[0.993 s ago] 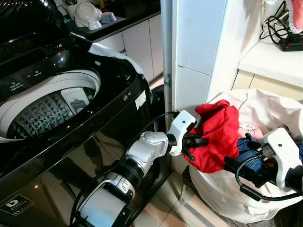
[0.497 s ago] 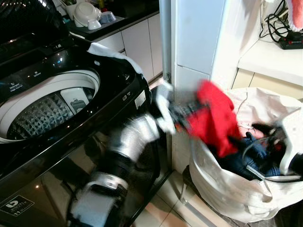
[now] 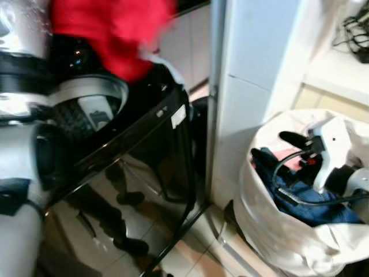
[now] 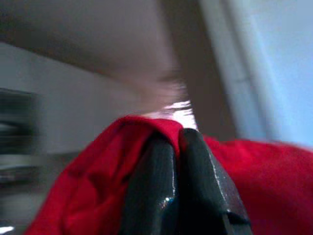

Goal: Clothes washing

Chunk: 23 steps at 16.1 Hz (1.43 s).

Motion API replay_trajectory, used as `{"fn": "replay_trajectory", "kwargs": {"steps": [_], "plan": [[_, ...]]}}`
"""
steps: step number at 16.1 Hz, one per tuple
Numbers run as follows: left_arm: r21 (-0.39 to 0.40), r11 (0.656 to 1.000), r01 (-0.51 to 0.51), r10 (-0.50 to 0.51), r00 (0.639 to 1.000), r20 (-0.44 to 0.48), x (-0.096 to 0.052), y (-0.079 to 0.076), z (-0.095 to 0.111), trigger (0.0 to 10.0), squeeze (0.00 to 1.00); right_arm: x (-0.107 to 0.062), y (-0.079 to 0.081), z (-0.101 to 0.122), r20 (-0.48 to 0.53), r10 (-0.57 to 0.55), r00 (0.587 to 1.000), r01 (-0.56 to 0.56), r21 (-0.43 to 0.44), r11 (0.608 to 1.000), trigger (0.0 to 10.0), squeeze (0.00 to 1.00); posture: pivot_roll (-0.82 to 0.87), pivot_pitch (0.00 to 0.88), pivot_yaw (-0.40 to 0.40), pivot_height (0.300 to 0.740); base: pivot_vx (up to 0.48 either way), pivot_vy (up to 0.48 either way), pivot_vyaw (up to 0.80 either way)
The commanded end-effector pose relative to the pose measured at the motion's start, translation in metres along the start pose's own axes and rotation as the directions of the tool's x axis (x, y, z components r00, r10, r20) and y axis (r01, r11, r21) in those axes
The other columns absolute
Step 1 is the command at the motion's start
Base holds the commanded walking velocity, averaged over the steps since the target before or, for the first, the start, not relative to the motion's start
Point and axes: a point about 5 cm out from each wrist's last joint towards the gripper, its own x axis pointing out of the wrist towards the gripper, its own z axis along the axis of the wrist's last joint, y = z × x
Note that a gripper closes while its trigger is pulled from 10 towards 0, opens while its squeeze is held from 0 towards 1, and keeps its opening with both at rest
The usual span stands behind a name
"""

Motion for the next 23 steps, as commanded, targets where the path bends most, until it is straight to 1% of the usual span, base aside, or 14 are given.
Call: {"fn": "replay_trajectory", "kwargs": {"steps": [1, 2, 3, 4, 6, 7, 8, 9, 10, 11, 14, 15, 18, 23], "plan": [[0.191, 0.977, -0.093, 0.097, 0.995, -0.012, 0.003, 0.003, -0.003, 0.0, 0.0, 0.005, 0.007, 0.006, 0.026, 0.03, 0.999, -0.029, -0.011, 1.0, 10.0, 0.0, -0.06, 0.0, 0.09, 0.74, 0.0, 0.0, 0.0], [0.277, 0.953, -0.119, 0.131, 0.991, -0.026, 0.001, 0.004, -0.01, 0.0, 0.0, 0.008, 0.009, 0.006, 0.032, 0.037, 0.999, -0.037, -0.011, 0.999, 10.0, 0.0, -0.06, 0.0, 0.09, 0.74, 0.0, 0.0, 0.0], [0.279, 0.955, -0.097, 0.125, 0.989, -0.084, -0.002, -0.001, -0.026, 0.0, 0.0, 0.011, 0.011, 0.006, 0.032, 0.044, 0.999, -0.043, -0.012, 0.999, 10.0, 0.0, -0.06, 0.0, 0.093, 0.74, 0.0, 0.0, 0.0], [0.28, 0.959, -0.046, 0.113, 0.968, -0.226, -0.012, -0.015, -0.065, 0.0, 0.0, 0.015, 0.014, 0.004, 0.024, 0.056, 0.998, -0.056, -0.015, 0.998, 10.0, 0.0, -0.06, 0.0, 0.099, 0.74, 0.0, 0.0, 0.0], [0.374, 0.926, 0.051, 0.165, 0.838, -0.521, -0.049, -0.032, -0.136, 0.0, 0.0, 0.017, 0.022, -0.002, -0.006, 0.059, 0.998, -0.059, -0.018, 0.998, 10.0, 0.0, -0.08, 0.0, 0.109, 0.74, 0.0, 0.0, 0.0], [0.376, 0.925, 0.052, 0.186, 0.802, -0.568, -0.058, -0.033, -0.148, 0.0, 0.0, 0.017, 0.024, -0.003, -0.015, 0.06, 0.998, -0.06, -0.02, 0.998, 10.0, 0.0, -0.08, 0.0, 0.109, 0.74, 0.0, 0.0, 0.0], [0.364, 0.93, 0.047, 0.213, 0.738, -0.64, -0.073, -0.035, -0.164, 0.0, 0.0, 0.018, 0.027, -0.004, -0.022, 0.067, 0.998, -0.068, -0.017, 0.998, 10.0, 0.0, -0.09, 0.0, 0.115, 0.74, 0.0, 0.0, 0.0], [0.351, 0.936, 0.027, 0.241, 0.679, -0.693, -0.088, -0.036, -0.178, 7.1, 0.0, 0.019, 0.032, -0.004, -0.02, 0.077, 0.997, -0.077, -0.016, 0.997, 10.0, 0.0, -0.09, 0.0, 0.115, 0.74, 0.0, 0.0, 0.0], [0.344, 0.939, 0.007, 0.275, 0.585, -0.763, -0.111, -0.037, -0.196, 10.0, 0.0, 0.023, 0.045, 0.002, 0.017, 0.128, 0.992, -0.128, 0.0, 0.992, 10.0, 0.0, -0.09, 0.0, 0.117, 0.74, 0.0, 0.0, 0.0], [0.347, 0.938, 0.002, 0.286, 0.561, -0.777, -0.118, -0.037, -0.201, 10.0, 0.0, 0.024, 0.051, 0.006, 0.043, 0.156, 0.987, -0.157, 0.003, 0.988, 10.0, 0.0, -0.1, 0.0, 0.117, 0.74, 0.0, 0.0, 0.0], [0.393, 0.919, 0.013, 0.326, 0.532, -0.781, -0.127, -0.034, -0.205, 10.0, 0.0, 0.024, 0.06, 0.013, 0.078, 0.208, 0.975, -0.209, -0.003, 0.978, 10.0, 0.0, -0.1, 0.0, 0.114, 0.74, 0.0, 0.0, 0.0], [0.371, 0.929, -0.011, 0.32, 0.53, -0.785, -0.126, -0.034, -0.205, 10.0, 1.0, 0.024, 0.059, 0.014, 0.079, 0.207, 0.975, -0.207, -0.005, 0.978, 10.0, 0.0, -0.09, 0.0, 0.113, 0.74, 0.0, 0.0, 0.0], [0.318, 0.946, -0.054, 0.298, 0.525, -0.797, -0.122, -0.034, -0.203, 10.0, 1.0, 0.024, 0.061, 0.018, 0.098, 0.224, 0.97, -0.226, 0.005, 0.974, 10.0, 0.0, -0.09, 0.0, 0.108, 0.74, 0.0, 0.0, 0.0], [0.326, 0.943, -0.069, 0.31, 0.537, -0.785, -0.117, -0.031, -0.199, 10.0, 1.0, 0.022, 0.061, 0.024, 0.123, 0.254, 0.959, -0.258, 0.017, 0.966, 10.0, 0.0, -0.09, 0.0, 0.11, 0.74, 0.0, 0.0, 0.0]]}}
